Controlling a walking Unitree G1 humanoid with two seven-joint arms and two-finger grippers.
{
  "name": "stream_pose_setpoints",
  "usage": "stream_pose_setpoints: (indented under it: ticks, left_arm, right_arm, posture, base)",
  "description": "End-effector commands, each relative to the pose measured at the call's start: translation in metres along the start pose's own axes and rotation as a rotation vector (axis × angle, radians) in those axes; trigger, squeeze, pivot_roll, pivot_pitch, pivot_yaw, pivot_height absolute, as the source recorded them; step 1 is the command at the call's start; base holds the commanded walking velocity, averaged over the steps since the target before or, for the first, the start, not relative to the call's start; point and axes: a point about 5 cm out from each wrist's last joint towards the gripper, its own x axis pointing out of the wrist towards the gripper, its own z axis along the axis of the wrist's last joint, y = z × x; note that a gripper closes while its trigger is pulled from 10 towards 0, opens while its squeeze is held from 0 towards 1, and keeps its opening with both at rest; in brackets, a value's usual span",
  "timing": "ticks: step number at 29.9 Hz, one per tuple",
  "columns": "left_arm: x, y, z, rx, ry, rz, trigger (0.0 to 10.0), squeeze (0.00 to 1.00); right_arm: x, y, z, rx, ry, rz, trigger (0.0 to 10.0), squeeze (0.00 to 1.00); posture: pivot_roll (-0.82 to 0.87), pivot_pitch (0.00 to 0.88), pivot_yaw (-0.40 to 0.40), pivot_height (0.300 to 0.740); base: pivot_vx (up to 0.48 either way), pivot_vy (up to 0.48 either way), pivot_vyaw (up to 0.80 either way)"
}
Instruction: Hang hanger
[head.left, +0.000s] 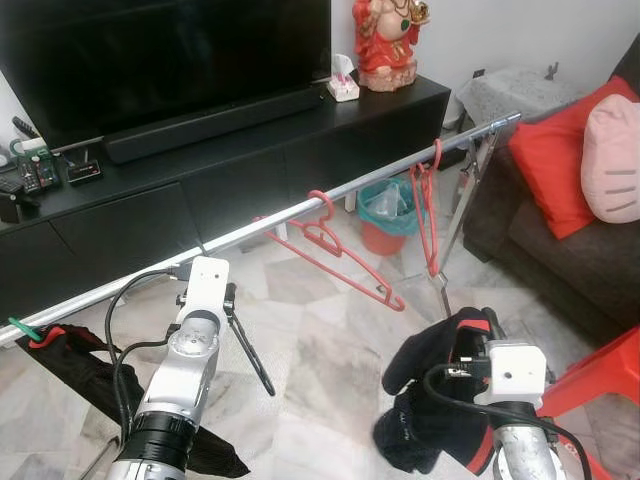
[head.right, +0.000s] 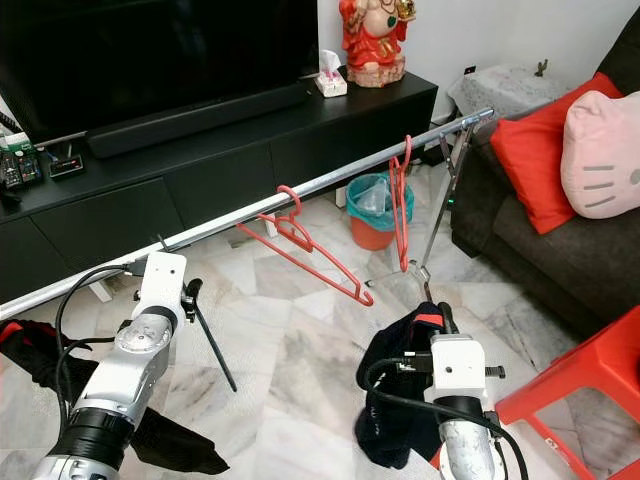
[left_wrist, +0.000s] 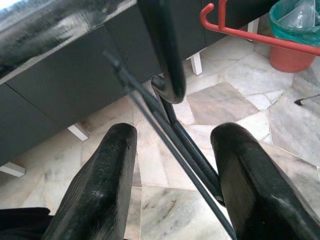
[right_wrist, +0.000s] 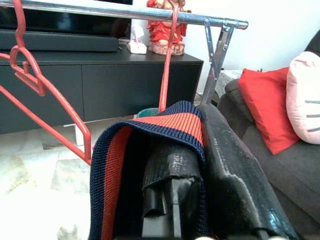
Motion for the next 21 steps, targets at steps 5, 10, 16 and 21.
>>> stream_pose_setpoints:
  ticks: [5, 10, 16, 21]
  left_arm:
    - [-0.002, -0.002, 0.002, -0.017, -0.055, -0.014, 10.0, 0.0]
    - [0.0, -0.005, -0.004, -0.02, -0.049, -0.023, 10.0, 0.0]
    - [0.008, -0.012, 0.001, -0.006, -0.116, -0.074, 10.0, 0.0]
    - [0.014, -0.017, -0.002, 0.025, -0.115, -0.089, 10.0, 0.0]
  right_arm:
    - [0.002, 0.003, 0.005, 0.014, -0.023, 0.006, 10.0, 0.0]
    - [0.002, 0.003, 0.005, 0.015, -0.023, 0.007, 10.0, 0.0]
    - [0.004, 0.003, 0.006, 0.015, -0.026, 0.008, 10.0, 0.0]
    - [0.005, 0.004, 0.007, 0.016, -0.029, 0.008, 10.0, 0.0]
  posture:
    - [-0.05, 0.0, 0.036, 0.74]
    - [-0.06, 0.0, 0.036, 0.74]
    - [-0.06, 0.0, 0.033, 0.74]
    - [-0.06, 0.0, 0.032, 0.74]
  base:
    - [0.0, 0.0, 0.0]
    - [0.0, 0.0, 0.0]
    - [0.0, 0.0, 0.0]
    - [0.0, 0.0, 0.0]
